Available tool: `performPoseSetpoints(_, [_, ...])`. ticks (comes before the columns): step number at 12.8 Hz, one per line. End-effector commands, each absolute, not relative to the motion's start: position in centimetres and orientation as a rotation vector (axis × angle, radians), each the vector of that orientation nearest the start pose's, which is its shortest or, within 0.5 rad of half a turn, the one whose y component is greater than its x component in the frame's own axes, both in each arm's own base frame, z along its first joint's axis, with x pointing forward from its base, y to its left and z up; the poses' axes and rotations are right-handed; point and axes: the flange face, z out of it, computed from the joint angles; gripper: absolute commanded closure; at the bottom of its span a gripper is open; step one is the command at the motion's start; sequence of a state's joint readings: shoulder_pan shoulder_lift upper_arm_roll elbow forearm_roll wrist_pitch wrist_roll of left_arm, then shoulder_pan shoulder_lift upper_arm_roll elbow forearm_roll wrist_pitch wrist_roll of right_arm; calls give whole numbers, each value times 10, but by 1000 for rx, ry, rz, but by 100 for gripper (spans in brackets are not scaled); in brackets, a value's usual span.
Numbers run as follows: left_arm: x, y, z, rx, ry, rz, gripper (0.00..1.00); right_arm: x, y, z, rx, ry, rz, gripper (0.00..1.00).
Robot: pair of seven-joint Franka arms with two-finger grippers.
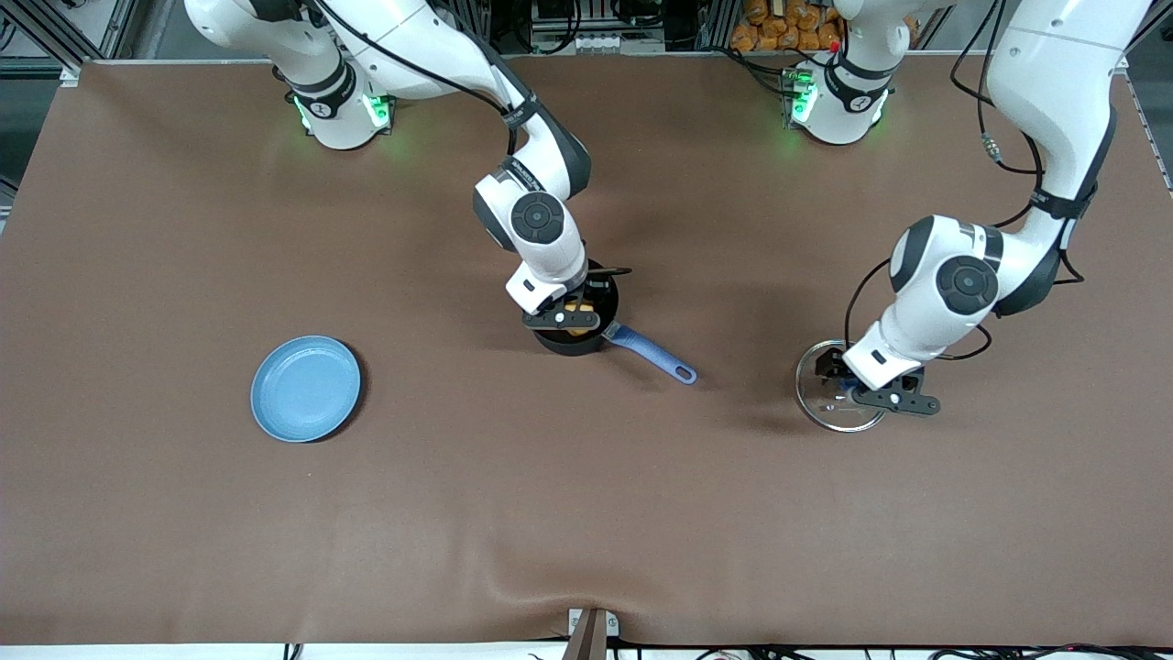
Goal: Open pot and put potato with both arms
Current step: 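Open the right gripper to release the potato while the left gripper releases the lid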
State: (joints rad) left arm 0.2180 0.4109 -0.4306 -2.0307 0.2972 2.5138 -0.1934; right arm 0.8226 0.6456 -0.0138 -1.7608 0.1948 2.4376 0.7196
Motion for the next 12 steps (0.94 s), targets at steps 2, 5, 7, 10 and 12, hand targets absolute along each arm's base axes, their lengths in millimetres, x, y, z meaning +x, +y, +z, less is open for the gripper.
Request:
performPoseSetpoints(2, [609,-151,389,-3035,304,-213,0,463,485,216,-3030,83,60,25])
performPoseSetpoints(5, [620,-167,480,-3092,208,-118,0,463,483,232,-3036,82,79,22])
performPoseSetpoints(7, [614,-188,526,-3132,173,-111,0,468,476,248,-3040,99,99,14])
performPoseSetpoints(10, [616,-173,567,-3136,132,-134,0,479,464,286,-3038,119,119,0])
performPoseSetpoints(12, [608,-169,579,-3116,118,-116,0,485,456,318,-3053,139,174,0])
